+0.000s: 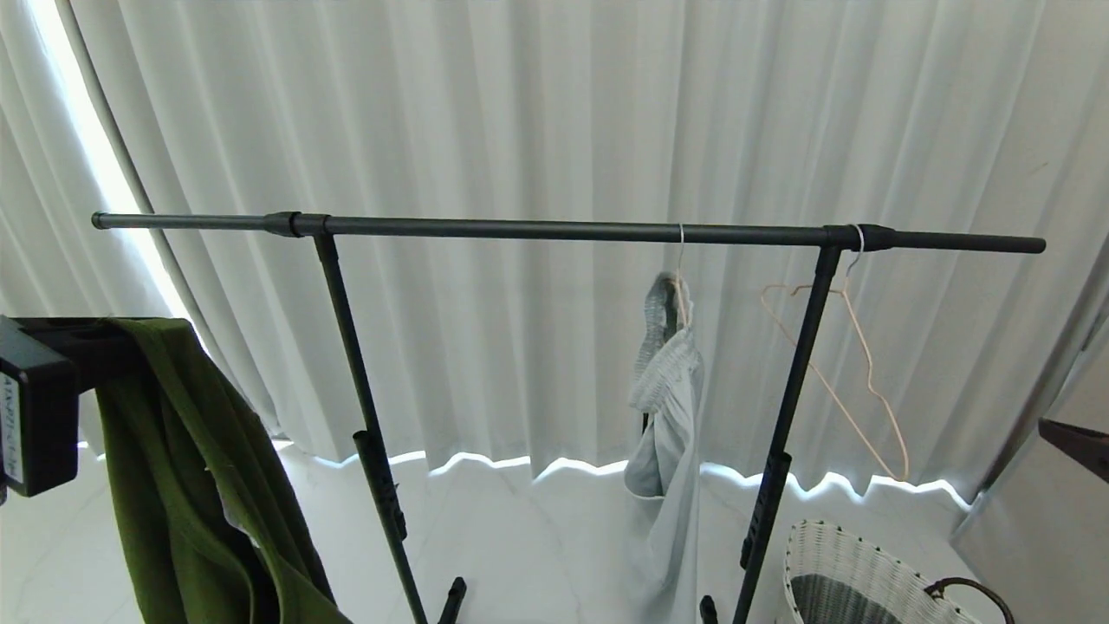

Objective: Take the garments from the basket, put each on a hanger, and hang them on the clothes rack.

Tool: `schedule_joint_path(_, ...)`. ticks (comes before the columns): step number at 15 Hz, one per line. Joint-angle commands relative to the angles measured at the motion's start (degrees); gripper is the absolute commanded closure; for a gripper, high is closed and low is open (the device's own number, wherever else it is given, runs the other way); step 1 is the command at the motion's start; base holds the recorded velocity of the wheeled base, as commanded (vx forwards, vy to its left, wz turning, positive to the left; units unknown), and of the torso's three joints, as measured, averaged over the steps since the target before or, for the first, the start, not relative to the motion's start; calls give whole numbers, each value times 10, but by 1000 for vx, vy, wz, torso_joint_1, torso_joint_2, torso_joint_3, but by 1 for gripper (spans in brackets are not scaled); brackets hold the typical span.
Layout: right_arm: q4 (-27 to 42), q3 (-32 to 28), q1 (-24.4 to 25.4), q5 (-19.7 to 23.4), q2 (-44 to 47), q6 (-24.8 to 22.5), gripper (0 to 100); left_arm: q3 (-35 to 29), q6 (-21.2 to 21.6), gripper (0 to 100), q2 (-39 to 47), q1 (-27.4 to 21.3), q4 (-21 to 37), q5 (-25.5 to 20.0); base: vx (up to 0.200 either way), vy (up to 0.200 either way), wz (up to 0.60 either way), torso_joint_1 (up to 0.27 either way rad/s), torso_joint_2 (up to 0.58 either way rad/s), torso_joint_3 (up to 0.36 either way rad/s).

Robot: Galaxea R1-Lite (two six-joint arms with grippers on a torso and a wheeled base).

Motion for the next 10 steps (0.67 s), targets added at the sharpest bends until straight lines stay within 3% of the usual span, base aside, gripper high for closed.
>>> schedule_joint_path(1,-1,-1,9,2,36,15,0,3,0,100,5,11,-9,0,200,0,0,-2,7,2)
schedule_joint_path(6,-9,-3,47,1,110,88,0,12,1,100,20,40,-25,-1,200,0,0,4,2,0)
schedule_joint_path(10,-72,-3,46,-1,205,131,0,28,1,100,16,40,-25,-1,0,0,0,0,0,0)
